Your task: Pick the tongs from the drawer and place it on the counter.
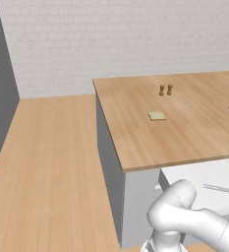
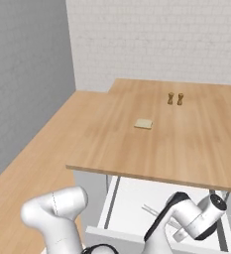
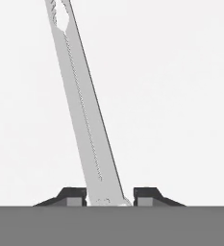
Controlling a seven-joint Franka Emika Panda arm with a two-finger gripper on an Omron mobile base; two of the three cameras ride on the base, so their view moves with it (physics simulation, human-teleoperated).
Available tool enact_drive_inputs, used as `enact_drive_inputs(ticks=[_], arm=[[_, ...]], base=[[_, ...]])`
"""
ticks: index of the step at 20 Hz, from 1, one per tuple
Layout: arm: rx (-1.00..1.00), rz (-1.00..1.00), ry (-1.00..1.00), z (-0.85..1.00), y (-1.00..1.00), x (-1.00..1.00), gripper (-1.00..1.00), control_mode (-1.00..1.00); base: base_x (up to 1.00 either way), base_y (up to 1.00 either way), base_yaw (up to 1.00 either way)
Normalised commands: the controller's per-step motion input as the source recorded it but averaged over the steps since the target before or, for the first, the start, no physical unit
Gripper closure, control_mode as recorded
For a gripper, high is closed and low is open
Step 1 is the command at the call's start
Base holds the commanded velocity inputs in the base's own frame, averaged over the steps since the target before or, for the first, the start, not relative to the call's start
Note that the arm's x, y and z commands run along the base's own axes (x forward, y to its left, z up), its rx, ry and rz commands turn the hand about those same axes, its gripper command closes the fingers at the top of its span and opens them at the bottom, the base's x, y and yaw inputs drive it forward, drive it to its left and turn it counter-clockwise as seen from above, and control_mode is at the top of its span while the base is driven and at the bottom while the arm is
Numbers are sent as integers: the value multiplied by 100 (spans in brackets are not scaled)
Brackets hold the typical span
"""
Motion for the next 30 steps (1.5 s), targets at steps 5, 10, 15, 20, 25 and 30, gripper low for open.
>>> enact_drive_inputs(ticks=[5,10,15,20,25,30], arm=[[-3,40,0,100,6,-26,100,-100],[0,28,0,100,15,0,100,-100],[0,10,-3,98,26,18,100,-100],[0,0,0,64,40,56,100,-100],[0,0,0,17,51,98,100,-100],[1,0,0,14,28,81,100,-100]], base=[[0,0,0],[0,0,0],[0,0,0],[0,0,0],[0,0,0],[0,0,0]])
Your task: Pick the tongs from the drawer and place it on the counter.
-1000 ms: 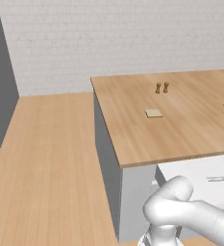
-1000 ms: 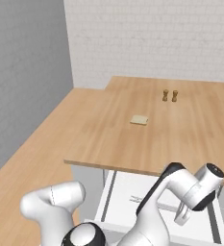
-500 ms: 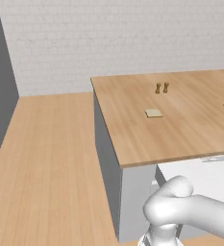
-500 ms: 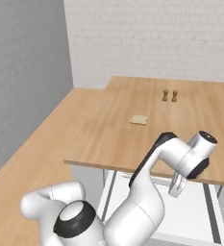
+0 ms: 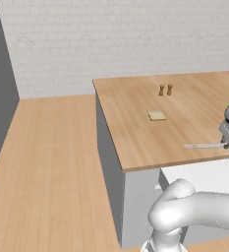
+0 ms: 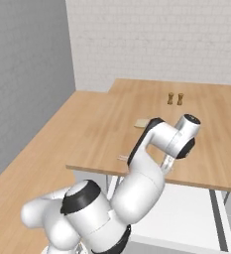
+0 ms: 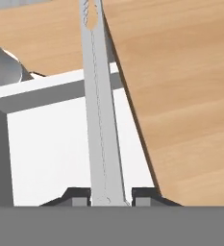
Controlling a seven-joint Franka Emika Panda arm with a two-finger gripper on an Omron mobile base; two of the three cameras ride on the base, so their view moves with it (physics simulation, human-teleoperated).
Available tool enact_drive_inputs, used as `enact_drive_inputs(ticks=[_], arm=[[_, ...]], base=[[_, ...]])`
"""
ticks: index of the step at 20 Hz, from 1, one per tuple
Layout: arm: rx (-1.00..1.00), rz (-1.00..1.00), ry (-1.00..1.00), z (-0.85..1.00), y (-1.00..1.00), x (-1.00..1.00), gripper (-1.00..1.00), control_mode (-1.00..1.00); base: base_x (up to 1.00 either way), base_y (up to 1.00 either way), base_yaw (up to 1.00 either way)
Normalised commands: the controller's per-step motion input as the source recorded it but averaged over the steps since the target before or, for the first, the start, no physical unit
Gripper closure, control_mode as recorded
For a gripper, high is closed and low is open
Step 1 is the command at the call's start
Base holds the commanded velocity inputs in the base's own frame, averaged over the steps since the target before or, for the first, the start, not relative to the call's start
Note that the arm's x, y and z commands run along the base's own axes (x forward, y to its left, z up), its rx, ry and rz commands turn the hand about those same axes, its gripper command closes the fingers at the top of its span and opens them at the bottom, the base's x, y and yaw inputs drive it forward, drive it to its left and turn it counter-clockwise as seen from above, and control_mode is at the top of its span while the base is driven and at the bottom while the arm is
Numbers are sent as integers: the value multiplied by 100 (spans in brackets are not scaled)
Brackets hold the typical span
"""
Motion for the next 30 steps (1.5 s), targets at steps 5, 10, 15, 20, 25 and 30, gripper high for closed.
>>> enact_drive_inputs(ticks=[5,10,15,20,25,30], arm=[[0,-5,1,0,0,67,100,-100],[0,-3,0,-12,0,74,100,-100],[0,0,-1,-36,7,50,100,-100],[0,0,-3,-39,10,43,100,-100],[0,0,-1,-24,10,33,100,-100],[0,0,-5,0,4,0,100,-100]], base=[[0,0,0],[0,0,0],[0,0,0],[0,0,0],[0,0,0],[0,0,0]])
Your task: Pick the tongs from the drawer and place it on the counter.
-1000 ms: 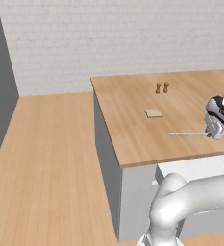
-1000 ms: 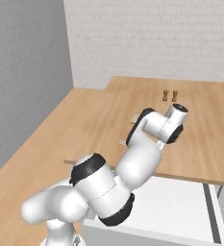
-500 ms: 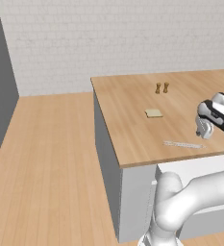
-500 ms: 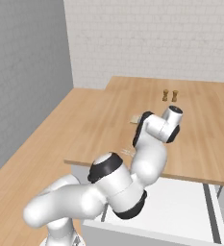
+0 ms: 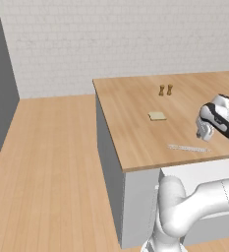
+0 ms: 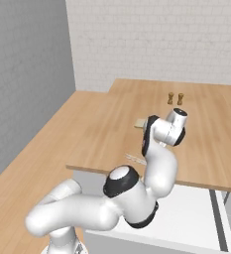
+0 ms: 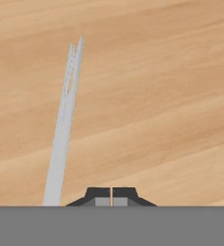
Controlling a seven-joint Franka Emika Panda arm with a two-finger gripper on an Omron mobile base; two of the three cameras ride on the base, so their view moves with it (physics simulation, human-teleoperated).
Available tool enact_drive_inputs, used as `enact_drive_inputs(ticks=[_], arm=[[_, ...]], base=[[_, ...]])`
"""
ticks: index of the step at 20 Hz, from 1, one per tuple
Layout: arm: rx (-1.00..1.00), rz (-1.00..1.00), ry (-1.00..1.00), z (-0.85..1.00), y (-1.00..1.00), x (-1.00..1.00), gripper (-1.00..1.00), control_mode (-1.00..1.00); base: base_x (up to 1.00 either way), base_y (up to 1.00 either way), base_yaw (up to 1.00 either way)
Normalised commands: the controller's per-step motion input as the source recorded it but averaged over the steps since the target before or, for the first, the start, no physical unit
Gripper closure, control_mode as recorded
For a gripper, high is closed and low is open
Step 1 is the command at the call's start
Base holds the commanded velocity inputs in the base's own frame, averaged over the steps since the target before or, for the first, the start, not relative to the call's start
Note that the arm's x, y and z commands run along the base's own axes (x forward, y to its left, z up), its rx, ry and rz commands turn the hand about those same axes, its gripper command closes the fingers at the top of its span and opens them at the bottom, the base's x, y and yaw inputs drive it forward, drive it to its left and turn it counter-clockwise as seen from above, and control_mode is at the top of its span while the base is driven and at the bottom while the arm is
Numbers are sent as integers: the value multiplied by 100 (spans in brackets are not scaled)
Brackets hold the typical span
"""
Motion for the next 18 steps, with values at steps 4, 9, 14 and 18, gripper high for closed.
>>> enact_drive_inputs(ticks=[4,9,14,18], arm=[[0,0,-7,-4,15,-2,100,-100],[-2,0,-21,-14,24,-53,-100,-100],[-1,0,-21,0,18,-74,-100,-100],[0,-1,-15,12,16,-51,-100,-100]], base=[[0,0,0],[0,0,0],[0,0,0],[0,0,0]])
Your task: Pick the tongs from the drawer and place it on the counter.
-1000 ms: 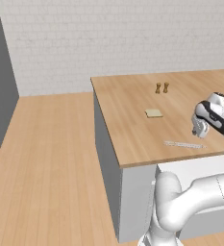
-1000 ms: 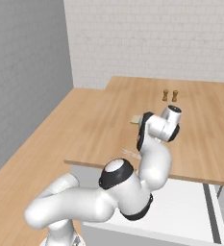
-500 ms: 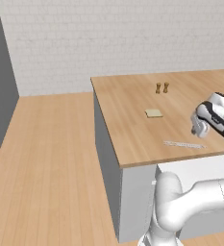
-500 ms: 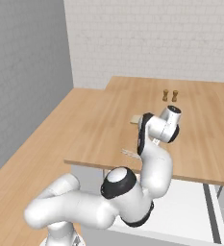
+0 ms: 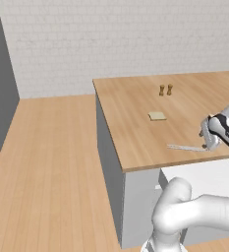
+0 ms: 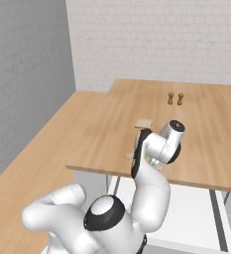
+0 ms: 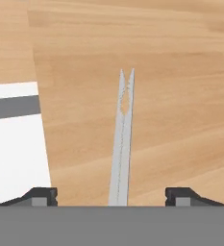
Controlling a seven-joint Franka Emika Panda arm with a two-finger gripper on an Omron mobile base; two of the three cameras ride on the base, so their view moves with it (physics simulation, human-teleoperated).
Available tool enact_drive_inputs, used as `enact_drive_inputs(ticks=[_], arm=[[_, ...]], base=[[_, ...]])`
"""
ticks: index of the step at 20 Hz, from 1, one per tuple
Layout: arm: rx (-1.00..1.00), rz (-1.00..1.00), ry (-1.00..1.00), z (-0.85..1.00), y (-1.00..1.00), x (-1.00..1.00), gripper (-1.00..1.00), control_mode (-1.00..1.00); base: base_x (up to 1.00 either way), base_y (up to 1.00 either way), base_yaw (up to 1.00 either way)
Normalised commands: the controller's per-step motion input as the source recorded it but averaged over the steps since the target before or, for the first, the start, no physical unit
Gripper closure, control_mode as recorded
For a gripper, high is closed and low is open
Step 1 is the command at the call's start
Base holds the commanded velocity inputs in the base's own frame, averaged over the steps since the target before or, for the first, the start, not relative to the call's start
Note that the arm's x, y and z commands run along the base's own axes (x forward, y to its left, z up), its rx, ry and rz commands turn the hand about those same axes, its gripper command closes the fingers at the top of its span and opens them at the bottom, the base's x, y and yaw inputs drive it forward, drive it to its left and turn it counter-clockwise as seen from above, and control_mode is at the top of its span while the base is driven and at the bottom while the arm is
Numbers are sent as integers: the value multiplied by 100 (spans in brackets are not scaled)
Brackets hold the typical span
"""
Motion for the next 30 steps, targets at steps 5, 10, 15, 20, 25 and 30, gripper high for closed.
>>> enact_drive_inputs(ticks=[5,10,15,20,25,30], arm=[[0,-1,-4,60,15,-32,-100,-100],[-4,0,0,74,24,-22,-100,-100],[-7,0,-4,67,26,-34,-100,-100],[-6,0,-20,48,15,-52,-100,-100],[-5,0,-26,53,17,-63,-100,-100],[-6,0,-23,52,18,-59,-100,-100]], base=[[0,0,0],[0,0,0],[0,0,0],[0,0,0],[0,0,0],[0,0,0]])
